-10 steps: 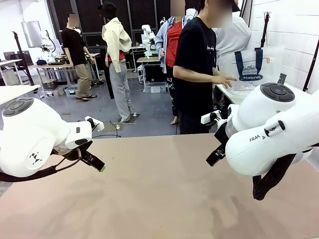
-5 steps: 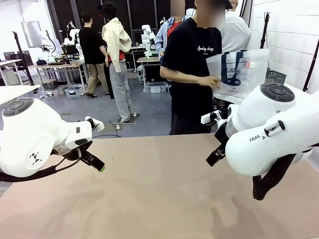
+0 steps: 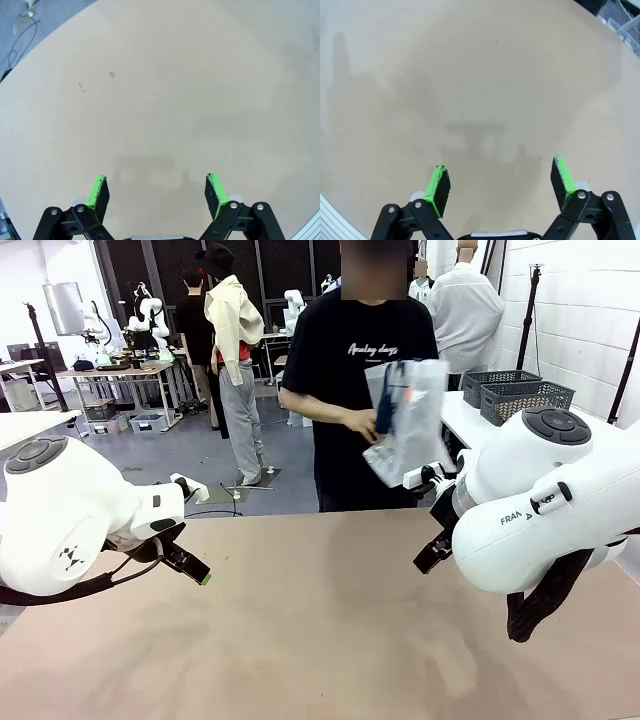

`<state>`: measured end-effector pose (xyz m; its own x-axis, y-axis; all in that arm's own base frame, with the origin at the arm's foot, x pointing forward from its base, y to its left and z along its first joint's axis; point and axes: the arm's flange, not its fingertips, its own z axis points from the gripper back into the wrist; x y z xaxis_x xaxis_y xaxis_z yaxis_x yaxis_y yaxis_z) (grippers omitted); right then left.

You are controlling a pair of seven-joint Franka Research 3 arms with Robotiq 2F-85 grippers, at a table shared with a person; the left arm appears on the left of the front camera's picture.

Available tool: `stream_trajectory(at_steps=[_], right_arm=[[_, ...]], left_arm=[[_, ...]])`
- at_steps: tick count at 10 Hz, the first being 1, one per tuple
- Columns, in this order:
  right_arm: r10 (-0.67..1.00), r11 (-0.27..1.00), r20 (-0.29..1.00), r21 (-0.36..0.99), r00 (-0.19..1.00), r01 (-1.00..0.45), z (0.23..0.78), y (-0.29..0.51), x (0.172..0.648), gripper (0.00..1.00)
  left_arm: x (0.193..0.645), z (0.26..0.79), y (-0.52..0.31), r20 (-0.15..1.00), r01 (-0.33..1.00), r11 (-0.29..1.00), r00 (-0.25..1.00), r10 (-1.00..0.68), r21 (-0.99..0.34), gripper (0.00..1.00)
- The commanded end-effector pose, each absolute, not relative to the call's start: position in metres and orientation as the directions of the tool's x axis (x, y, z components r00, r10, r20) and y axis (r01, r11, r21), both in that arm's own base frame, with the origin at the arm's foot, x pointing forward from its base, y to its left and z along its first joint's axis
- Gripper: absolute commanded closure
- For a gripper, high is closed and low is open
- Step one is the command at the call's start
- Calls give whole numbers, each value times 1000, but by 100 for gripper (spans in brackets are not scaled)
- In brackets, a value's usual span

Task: Transfer purchased items from the store into the shopping bag.
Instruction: Open the Reusable shopping bag in the center of the table.

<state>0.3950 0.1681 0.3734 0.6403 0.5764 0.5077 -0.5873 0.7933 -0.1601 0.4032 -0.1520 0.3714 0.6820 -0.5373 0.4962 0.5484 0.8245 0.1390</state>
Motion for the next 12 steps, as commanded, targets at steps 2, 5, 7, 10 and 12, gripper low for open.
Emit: stream_trajectory(at_steps=[2,5,7,10,12], right_arm=[[576,793,508,-160,640,-587,373,168,395,0],[576,793,508,-160,640,-587,373,168,395,0],[576,793,508,-160,640,-587,373,168,395,0],[576,793,508,-160,640,-587,373,168,395,0],[576,793,508,-160,640,-587,373,168,395,0]], left_arm=[[404,371,-151,497,546,826,683,-535,138,0],[404,371,-151,497,546,826,683,-535,138,0],[404,371,-151,497,546,826,683,-535,138,0],[404,371,-151,497,546,826,683,-535,138,0],[404,371,-151,497,546,826,683,-535,138,0]])
